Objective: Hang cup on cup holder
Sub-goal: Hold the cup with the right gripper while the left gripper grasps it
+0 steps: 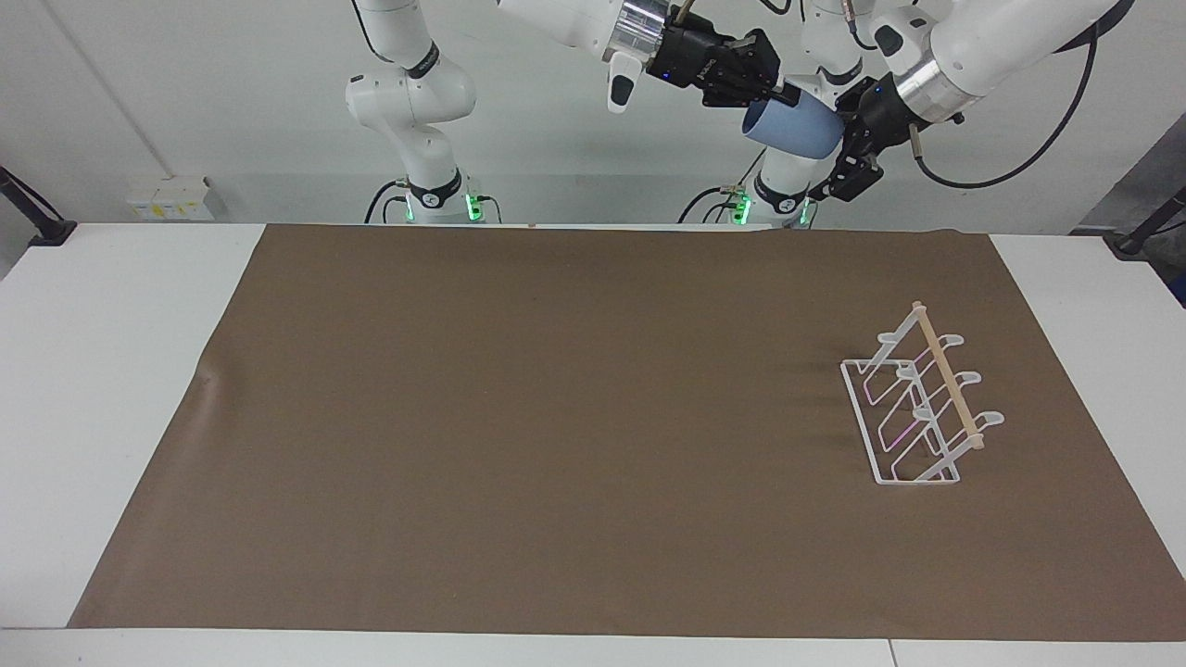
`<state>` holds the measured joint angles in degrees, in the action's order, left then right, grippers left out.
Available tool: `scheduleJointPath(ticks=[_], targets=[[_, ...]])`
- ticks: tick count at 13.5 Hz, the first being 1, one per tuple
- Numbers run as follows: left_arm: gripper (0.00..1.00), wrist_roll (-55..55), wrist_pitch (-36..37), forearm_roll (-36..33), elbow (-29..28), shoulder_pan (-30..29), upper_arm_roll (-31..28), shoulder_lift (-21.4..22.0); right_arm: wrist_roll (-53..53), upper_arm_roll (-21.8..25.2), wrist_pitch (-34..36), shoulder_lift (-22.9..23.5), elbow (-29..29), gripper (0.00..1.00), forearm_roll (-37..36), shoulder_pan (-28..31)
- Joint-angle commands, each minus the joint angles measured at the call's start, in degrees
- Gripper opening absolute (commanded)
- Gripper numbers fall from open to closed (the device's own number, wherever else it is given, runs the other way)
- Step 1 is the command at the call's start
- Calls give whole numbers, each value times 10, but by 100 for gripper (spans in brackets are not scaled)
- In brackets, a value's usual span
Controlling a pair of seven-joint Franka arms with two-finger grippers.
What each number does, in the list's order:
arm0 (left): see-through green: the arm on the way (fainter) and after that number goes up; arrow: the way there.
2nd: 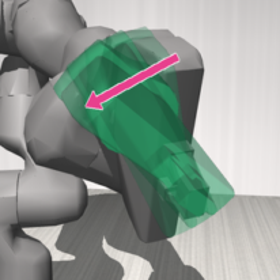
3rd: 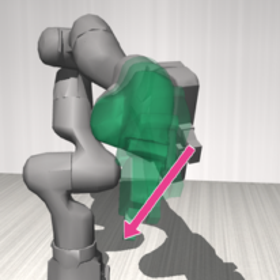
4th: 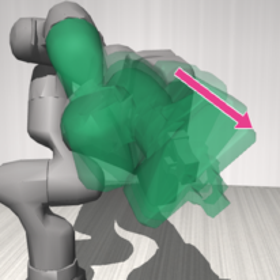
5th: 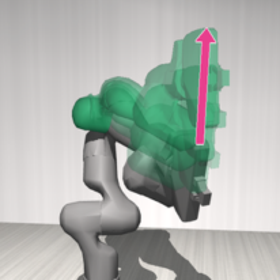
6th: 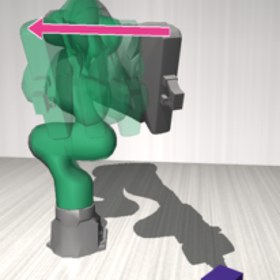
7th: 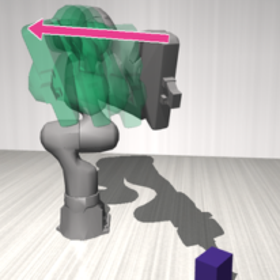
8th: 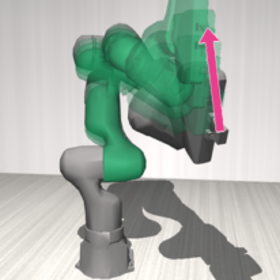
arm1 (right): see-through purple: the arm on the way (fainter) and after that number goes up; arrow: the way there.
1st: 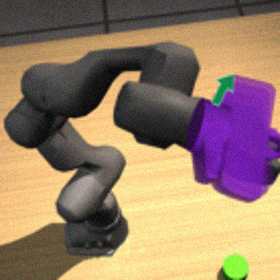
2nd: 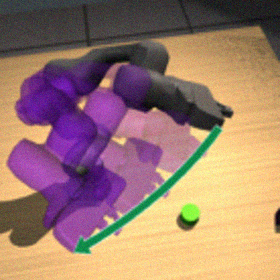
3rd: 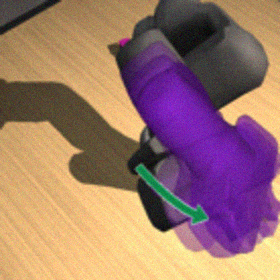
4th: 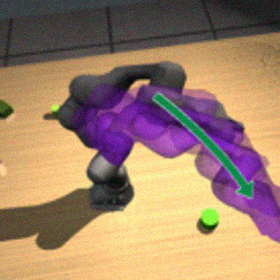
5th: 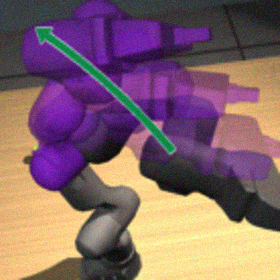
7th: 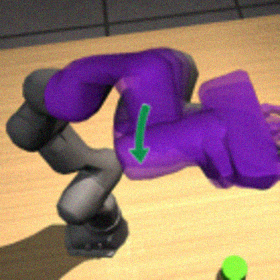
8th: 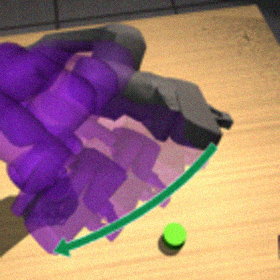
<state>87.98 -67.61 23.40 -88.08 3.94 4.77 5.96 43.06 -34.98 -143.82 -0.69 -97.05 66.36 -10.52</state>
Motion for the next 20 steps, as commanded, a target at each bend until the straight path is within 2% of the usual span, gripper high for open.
scheduleJointPath(ticks=[1,7,12,15,20], targets=[[100,8,10,16,-16,-6,-5,48,4,-4,-9,-3,-2,0,16,3],[100,0,-5,46,-17,-7,-2,59,4,-4,-9,-5,-6,0,15,3],[100,-11,-69,50,-27,-7,-2,62,4,-4,-9,-5,-6,0,15,3],[100,-11,-82,46,-29,-8,-5,62,4,-3,-9,-5,-7,0,15,3],[100,-13,-82,51,-68,3,2,84,2,-3,-9,-5,-10,0,10,3]])
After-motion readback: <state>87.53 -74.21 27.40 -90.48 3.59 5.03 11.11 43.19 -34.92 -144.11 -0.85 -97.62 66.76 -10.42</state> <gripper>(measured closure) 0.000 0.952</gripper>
